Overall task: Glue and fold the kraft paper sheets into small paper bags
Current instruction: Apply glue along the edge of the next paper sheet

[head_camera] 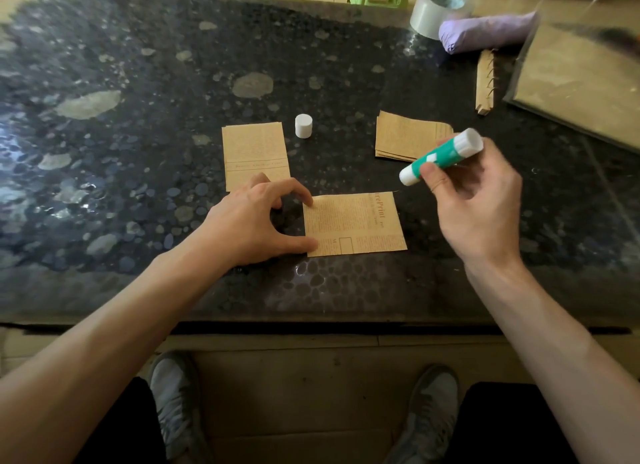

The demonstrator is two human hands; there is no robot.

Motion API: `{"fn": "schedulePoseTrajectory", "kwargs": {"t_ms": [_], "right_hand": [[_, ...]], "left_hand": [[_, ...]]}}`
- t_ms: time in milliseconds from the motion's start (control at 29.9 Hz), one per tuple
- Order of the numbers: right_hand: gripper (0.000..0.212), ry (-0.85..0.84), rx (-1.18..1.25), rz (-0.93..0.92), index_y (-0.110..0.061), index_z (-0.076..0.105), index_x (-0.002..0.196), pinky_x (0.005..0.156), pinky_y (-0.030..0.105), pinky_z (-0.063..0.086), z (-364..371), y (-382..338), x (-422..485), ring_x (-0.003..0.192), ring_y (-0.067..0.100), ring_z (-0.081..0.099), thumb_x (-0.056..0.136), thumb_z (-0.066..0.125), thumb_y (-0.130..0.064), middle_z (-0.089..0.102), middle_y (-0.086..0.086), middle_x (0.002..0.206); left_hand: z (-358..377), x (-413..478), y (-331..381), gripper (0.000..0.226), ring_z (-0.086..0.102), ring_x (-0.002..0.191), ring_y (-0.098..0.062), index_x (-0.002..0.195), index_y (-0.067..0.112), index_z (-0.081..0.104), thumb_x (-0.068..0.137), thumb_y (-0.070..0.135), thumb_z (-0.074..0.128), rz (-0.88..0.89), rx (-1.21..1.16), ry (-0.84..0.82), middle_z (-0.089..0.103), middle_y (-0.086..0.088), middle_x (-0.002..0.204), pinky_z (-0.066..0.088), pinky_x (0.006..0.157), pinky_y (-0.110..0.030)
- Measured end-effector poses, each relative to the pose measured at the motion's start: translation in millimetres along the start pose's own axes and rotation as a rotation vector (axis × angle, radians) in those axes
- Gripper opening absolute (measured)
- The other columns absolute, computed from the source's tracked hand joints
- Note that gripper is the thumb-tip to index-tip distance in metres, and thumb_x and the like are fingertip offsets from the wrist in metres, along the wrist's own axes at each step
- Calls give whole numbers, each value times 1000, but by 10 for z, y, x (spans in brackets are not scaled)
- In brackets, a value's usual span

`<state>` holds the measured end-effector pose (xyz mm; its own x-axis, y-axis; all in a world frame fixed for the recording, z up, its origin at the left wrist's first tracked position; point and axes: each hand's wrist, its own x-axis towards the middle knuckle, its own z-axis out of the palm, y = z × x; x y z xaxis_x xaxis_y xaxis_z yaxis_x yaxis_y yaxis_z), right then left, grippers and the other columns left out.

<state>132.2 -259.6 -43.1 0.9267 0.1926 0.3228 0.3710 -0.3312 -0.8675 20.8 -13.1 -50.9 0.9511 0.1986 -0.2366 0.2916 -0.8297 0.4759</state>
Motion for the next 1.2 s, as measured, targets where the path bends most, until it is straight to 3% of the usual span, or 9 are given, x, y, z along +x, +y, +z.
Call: {"fn": "schedulePoseTrajectory", "kwargs": {"t_ms": [134, 334, 468, 768, 1036, 1203], "right_hand": [[37, -187, 30, -22, -11, 64, 123, 90, 22, 58, 77, -115, -113, 106, 5, 72, 90, 81, -19, 73, -4, 114], [37, -470, -42, -97, -19, 66, 122, 96, 29, 58, 348, -282, -282, 109, 3, 69, 89, 82, -27, 72, -14, 113], [35, -500, -88, -116, -24, 65, 121, 98, 27, 57, 471, -294, -276, 114, -1, 65, 90, 81, -29, 71, -17, 116], [37, -488, -205, -143, -31, 63, 117, 85, 0, 44, 635, -292, -272, 106, -13, 61, 86, 82, -37, 66, -23, 109], [43, -447, -218, -136, -31, 59, 108, 80, 5, 50, 670, -314, -285, 99, -11, 64, 78, 86, -48, 66, -24, 103], [37, -525, -207, -116, -35, 61, 111, 86, 8, 49, 616, -283, -258, 108, -11, 62, 82, 84, -38, 66, -28, 106]], "left_hand": [[15, -13, 5, 60, 45, 97, -6, 123, 54, 52, 70, 66, 78, 2, 2, 18, 41, 14, 107, 43, 80, -33], [17, -27, 2, 70, 44, 106, -12, 127, 55, 47, 66, 70, 78, 5, 26, -1, 43, 10, 115, 41, 81, -34], [7, -47, -1, 76, 43, 113, -13, 131, 54, 46, 65, 68, 80, 16, 36, -15, 42, 10, 117, 46, 86, -38], [17, -35, -34, 82, 43, 117, -14, 134, 52, 43, 63, 70, 81, 38, 32, -14, 42, 8, 122, 44, 88, -36], [20, -43, -39, 84, 47, 119, -18, 136, 50, 45, 63, 70, 81, 58, 29, -8, 42, 6, 119, 49, 100, -48], [19, -45, -44, 83, 47, 119, -17, 136, 50, 46, 63, 69, 81, 62, 16, -1, 43, 6, 120, 48, 101, -46]]}}
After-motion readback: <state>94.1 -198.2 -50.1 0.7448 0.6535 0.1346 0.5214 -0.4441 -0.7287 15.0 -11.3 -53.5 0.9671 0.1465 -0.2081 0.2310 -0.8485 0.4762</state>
